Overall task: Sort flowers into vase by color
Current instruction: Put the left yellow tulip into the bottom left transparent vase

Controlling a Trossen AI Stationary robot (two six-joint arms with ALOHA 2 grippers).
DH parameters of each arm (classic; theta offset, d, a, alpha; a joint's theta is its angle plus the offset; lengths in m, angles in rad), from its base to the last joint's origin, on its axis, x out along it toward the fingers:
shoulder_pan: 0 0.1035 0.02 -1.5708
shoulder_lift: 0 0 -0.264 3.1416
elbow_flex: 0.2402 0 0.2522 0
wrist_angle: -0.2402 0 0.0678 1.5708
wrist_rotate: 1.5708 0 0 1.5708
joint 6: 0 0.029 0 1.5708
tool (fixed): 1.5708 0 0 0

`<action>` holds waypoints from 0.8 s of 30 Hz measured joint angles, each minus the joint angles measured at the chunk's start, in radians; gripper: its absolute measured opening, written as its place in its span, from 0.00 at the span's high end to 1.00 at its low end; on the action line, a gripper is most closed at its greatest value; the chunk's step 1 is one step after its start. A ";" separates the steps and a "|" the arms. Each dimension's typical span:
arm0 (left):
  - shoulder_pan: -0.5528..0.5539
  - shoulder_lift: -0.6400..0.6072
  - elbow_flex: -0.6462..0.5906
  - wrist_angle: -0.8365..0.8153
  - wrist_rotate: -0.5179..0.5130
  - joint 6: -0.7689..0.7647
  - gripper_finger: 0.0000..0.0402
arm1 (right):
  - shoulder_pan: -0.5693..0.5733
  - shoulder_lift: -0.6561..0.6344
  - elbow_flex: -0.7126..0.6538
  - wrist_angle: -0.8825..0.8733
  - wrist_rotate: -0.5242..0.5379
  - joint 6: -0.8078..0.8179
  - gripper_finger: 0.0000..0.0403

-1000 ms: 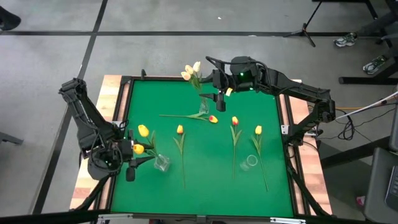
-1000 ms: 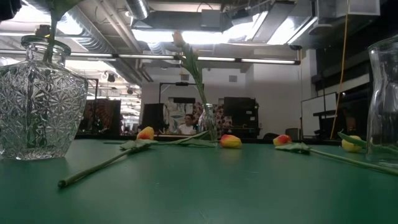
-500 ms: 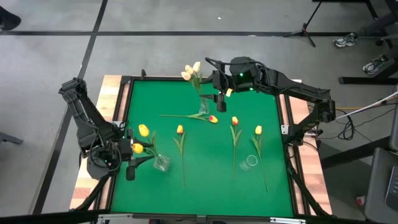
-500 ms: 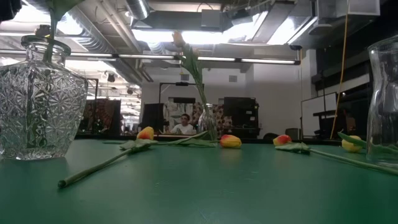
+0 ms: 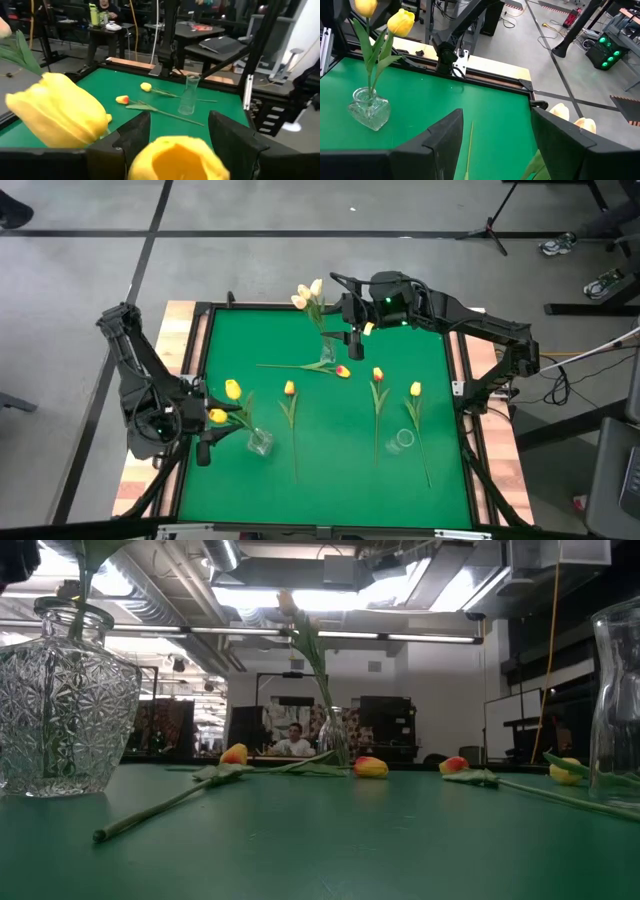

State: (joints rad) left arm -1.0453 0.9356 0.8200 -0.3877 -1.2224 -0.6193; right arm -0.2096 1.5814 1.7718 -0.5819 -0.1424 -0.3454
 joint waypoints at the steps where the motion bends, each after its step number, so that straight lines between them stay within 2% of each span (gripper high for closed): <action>1: -0.005 -0.010 0.000 0.000 -0.001 0.000 0.51 | 0.000 0.000 0.000 0.000 0.000 0.000 0.42; 10: -0.011 -0.095 0.000 0.047 0.016 -0.002 0.51 | 0.000 0.000 0.000 0.000 0.000 0.000 0.42; 14: -0.011 -0.136 0.000 0.109 0.062 0.035 0.51 | 0.000 0.000 0.000 0.000 0.000 0.000 0.42; 17: -0.011 -0.162 0.000 0.181 0.082 0.121 0.51 | 0.000 0.000 0.000 0.000 0.000 0.000 0.42; 24: -0.011 -0.232 0.000 0.423 0.052 0.475 0.51 | 0.000 0.000 0.000 0.000 0.000 -0.002 0.42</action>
State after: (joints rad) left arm -1.0561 0.7040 0.8204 0.0354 -1.1703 -0.1441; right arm -0.2096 1.5814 1.7718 -0.5817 -0.1421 -0.3479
